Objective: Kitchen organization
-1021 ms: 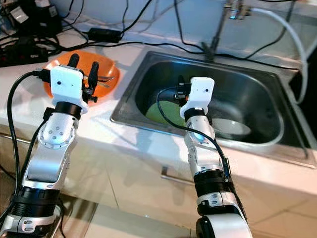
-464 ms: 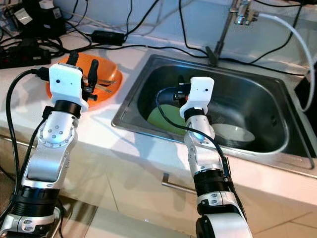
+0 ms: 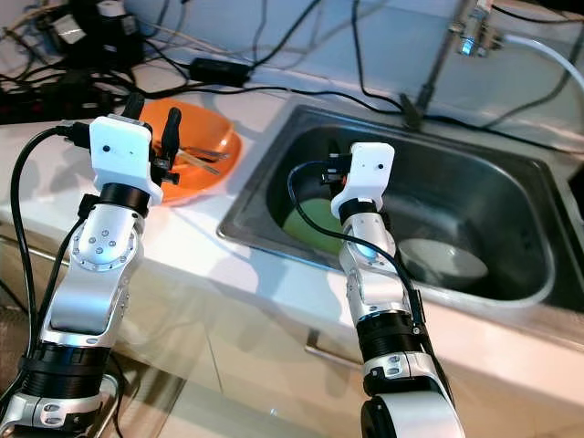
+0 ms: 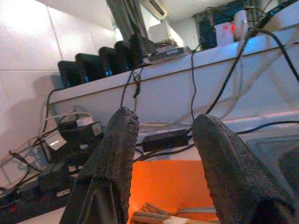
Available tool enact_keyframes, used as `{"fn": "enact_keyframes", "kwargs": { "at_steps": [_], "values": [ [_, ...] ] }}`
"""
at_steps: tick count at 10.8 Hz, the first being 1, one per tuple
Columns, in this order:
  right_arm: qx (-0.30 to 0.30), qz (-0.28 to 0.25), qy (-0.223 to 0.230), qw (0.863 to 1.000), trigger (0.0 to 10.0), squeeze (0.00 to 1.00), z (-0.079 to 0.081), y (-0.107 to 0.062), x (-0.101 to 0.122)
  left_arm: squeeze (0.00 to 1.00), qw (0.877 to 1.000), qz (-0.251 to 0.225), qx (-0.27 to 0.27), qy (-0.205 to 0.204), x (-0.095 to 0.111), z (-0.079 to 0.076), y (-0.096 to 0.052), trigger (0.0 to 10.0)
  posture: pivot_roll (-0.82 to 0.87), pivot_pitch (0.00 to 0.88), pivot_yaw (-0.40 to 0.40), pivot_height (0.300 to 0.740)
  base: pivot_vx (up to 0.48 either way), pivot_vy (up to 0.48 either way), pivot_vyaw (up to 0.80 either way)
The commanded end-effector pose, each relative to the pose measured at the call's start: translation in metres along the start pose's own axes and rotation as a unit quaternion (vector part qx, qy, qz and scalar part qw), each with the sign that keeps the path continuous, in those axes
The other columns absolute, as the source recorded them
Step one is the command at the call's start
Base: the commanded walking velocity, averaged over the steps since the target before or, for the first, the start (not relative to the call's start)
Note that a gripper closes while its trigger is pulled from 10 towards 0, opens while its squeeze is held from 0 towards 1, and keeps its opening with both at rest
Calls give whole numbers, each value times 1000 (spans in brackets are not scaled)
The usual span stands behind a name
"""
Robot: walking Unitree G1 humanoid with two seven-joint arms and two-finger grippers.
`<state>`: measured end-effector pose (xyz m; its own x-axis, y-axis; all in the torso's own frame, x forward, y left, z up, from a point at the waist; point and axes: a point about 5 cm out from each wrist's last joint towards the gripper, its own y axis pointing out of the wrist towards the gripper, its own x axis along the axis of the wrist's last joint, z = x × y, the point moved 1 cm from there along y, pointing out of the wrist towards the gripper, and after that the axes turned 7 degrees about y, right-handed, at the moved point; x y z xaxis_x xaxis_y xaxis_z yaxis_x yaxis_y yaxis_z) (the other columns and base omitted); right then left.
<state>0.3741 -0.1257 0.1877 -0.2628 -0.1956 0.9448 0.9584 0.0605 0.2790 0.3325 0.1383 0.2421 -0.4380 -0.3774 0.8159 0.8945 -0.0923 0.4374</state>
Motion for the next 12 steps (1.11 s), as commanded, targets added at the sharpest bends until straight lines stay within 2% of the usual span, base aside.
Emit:
{"fn": "enact_keyframes", "kwargs": {
  "at_steps": [1, 8, 12],
  "values": [
    [-4, -5, 4, 1000, 10000, 0, -1, 3, 3, 0, 1000, -12, 8, -4, 7, 3, 3, 10000, 269, 46, -49, 740, 420, 0, 0],
    [-5, -6, 4, 1000, 10000, 0, -2, 3, 3, 0, 1000, -15, 8, -5, 8, 3, 3, 10000, 269, 46, -49, 740, 412, 0, 0],
    [-5, -3, 4, 1000, 10000, 0, -2, 2, 1, 0, 1000, -13, 8, -10, 8, 3, 2, 10000, 270, 47, -49, 740, 0, 0, 0]
  ]
}}
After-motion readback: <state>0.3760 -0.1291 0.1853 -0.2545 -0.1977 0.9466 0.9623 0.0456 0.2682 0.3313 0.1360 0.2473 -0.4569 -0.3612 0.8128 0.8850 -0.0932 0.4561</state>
